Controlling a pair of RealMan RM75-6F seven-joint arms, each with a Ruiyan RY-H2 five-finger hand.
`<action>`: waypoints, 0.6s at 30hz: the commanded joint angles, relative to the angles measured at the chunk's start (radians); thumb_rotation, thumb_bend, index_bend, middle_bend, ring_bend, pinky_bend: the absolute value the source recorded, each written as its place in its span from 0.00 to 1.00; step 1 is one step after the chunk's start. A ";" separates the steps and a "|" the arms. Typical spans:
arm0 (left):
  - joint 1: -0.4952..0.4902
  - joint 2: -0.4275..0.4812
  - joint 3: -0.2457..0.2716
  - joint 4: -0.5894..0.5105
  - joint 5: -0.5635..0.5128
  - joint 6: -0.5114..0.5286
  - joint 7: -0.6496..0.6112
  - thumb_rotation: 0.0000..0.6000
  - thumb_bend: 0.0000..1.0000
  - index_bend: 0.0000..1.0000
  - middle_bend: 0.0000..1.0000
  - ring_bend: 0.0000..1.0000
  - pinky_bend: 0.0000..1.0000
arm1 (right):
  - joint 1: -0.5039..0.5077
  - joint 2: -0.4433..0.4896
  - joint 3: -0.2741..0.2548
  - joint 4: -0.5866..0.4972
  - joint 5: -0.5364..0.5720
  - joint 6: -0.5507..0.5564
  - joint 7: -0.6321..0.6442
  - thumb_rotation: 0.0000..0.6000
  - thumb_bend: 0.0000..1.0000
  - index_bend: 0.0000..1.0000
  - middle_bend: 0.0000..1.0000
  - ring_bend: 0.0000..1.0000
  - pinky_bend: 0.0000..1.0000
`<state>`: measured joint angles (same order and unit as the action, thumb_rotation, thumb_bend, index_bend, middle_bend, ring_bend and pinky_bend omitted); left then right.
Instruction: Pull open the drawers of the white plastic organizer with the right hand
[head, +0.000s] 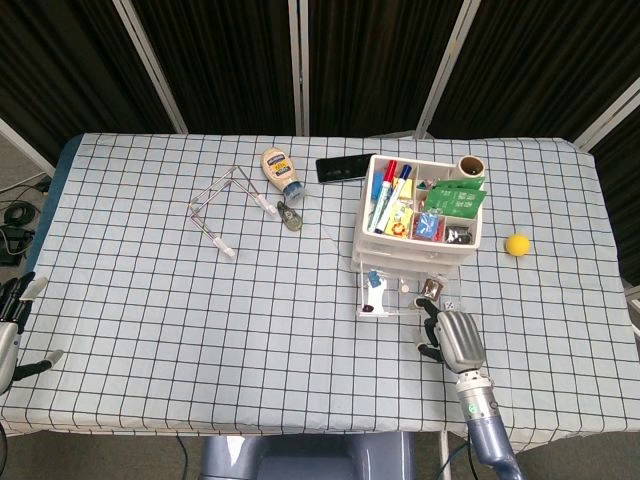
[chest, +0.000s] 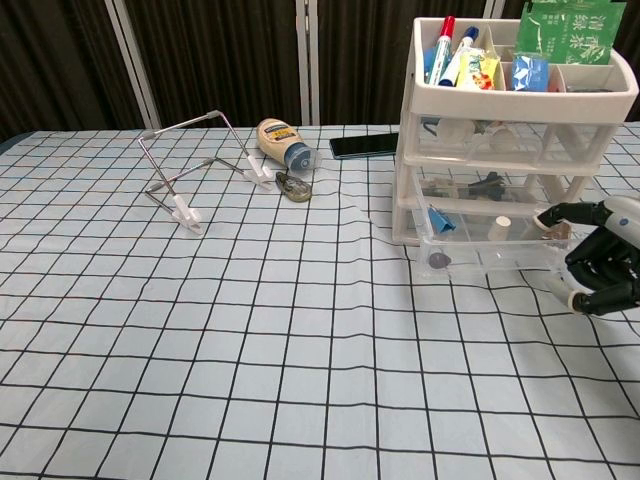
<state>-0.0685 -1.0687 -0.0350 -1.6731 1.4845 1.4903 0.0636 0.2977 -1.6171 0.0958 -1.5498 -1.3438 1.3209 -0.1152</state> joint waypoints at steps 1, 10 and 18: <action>0.000 0.000 0.000 0.000 0.000 -0.001 0.000 1.00 0.03 0.00 0.00 0.00 0.00 | -0.003 0.002 -0.003 -0.004 -0.005 0.001 0.000 1.00 0.33 0.32 0.87 0.88 0.81; 0.002 0.000 -0.003 -0.005 -0.009 0.002 0.006 1.00 0.03 0.00 0.00 0.00 0.00 | -0.025 0.018 -0.020 -0.041 -0.048 0.043 -0.030 1.00 0.27 0.23 0.87 0.88 0.81; 0.001 0.004 -0.005 0.005 -0.004 0.004 -0.013 1.00 0.03 0.00 0.00 0.00 0.00 | -0.050 0.072 -0.053 -0.180 -0.107 0.093 -0.150 1.00 0.18 0.20 0.89 0.89 0.81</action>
<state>-0.0670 -1.0661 -0.0401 -1.6718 1.4774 1.4936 0.0557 0.2564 -1.5669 0.0543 -1.6885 -1.4300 1.3972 -0.2233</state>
